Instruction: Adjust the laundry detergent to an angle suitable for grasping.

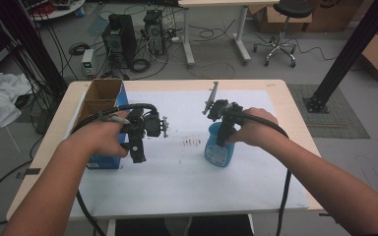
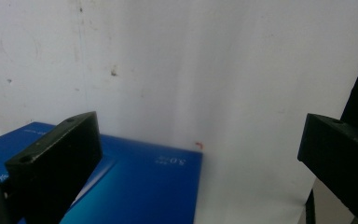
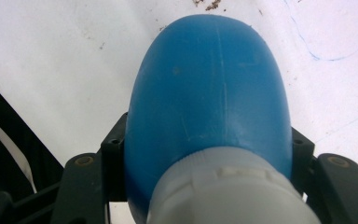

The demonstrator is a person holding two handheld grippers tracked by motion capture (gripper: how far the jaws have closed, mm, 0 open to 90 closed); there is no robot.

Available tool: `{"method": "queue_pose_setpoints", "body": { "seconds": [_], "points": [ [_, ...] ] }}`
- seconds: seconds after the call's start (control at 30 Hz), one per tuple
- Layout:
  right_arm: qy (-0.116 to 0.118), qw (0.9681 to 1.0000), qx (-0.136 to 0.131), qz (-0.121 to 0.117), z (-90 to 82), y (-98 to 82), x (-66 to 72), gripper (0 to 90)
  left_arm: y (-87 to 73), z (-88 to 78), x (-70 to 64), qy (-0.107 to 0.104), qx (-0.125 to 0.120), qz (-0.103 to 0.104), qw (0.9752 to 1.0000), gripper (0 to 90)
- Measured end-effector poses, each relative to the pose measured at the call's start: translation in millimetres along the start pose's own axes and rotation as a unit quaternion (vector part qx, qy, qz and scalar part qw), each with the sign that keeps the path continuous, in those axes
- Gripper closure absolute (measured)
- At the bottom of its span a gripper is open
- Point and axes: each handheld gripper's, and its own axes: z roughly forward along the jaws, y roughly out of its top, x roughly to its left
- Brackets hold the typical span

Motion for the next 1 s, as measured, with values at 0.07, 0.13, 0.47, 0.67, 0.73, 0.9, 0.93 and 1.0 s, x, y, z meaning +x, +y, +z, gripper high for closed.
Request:
{"method": "queue_pose_setpoints", "body": {
  "seconds": [0.07,0.13,0.47,0.67,0.73,0.9,0.93,1.0],
  "points": [
    [0.000,1.0000,0.000,0.001,-0.1,-0.4,0.5,38.4,0.0,0.5,0.3,0.000,-0.001,0.000,1.0000,0.1],
    [-0.001,1.0000,0.002,-0.005,0.1,-0.1,1.2,38.4,0.5,0.7,0.9,-0.001,0.002,0.000,1.0000,0.1],
    [-0.003,0.9996,0.017,-0.021,0.1,2.8,2.3,37.8,1.0,3.6,2.3,-0.001,0.004,0.000,1.0000,0.1],
    [-0.005,0.9994,0.013,-0.033,-0.5,2.8,2.6,35.5,-0.4,3.1,2.4,0.000,0.003,0.000,1.0000,0.1],
    [-0.011,0.9995,0.012,-0.027,-1.6,3.1,3.0,32.6,-0.7,3.4,2.1,-0.001,0.001,0.000,1.0000,0.1],
    [-0.009,0.9996,0.007,-0.024,-3.6,2.7,1.0,29.5,-1.3,3.5,1.5,0.000,0.002,-0.001,1.0000,0.1],
    [-0.008,0.9997,0.007,-0.023,-4.0,2.4,0.8,28.5,-1.8,3.7,1.2,0.000,0.001,-0.001,1.0000,0.1],
    [-0.010,0.9997,0.001,-0.020,-5.9,2.0,0.7,27.9,-2.4,3.7,1.2,0.000,0.002,-0.001,1.0000,0.1]
  ]
}}
